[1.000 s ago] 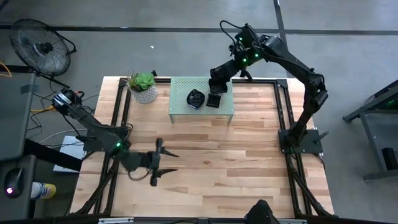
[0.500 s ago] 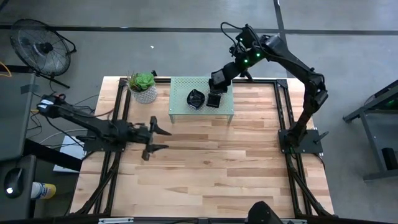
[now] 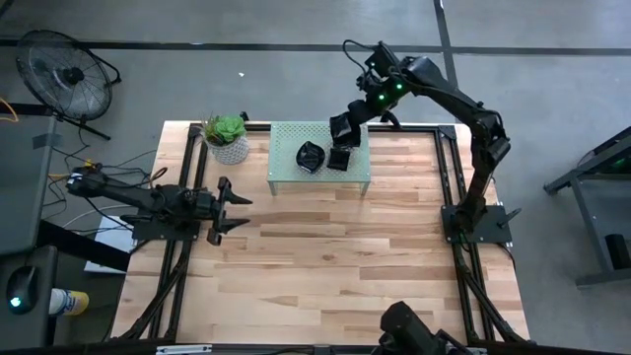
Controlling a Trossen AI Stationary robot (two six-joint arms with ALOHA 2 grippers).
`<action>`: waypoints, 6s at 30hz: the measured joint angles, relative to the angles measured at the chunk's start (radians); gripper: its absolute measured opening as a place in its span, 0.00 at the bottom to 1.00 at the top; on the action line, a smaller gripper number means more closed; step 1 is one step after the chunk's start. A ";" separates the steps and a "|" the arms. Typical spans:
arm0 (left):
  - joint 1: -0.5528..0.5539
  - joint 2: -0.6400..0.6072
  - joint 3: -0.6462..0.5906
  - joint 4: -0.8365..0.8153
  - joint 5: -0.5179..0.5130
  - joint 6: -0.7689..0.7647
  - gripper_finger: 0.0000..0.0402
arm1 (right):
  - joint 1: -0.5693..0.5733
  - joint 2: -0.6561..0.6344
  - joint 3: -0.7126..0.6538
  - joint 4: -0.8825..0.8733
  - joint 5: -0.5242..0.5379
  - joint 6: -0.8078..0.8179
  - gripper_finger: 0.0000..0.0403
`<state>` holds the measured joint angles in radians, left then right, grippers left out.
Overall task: Pick & Place Mini shaped plates
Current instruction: Stack the distorted square plate on top of the distorted square plate on the shelf, then return to Home Position
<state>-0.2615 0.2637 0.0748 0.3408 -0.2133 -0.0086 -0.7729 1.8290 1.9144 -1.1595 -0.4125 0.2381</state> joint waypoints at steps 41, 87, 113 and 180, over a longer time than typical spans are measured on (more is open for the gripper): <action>0.000 -0.050 -0.005 -0.187 -0.092 -0.023 0.59 | -0.081 0.039 0.003 -0.084 -0.147 0.162 0.00; 0.000 -0.050 -0.004 -0.187 -0.093 -0.023 0.59 | -0.045 0.099 0.002 -0.092 -0.118 0.199 0.08; 0.000 -0.050 -0.004 -0.186 -0.093 -0.023 0.59 | -0.046 0.093 0.002 -0.094 -0.086 0.182 0.18; -0.001 -0.050 -0.004 -0.195 -0.093 -0.023 0.59 | 0.537 -1.597 -1.905 1.477 0.457 -0.040 0.00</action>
<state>-0.2623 0.2138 0.0708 0.1463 -0.3061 -0.0319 -0.2360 0.2318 0.0093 0.3179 0.0441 0.1985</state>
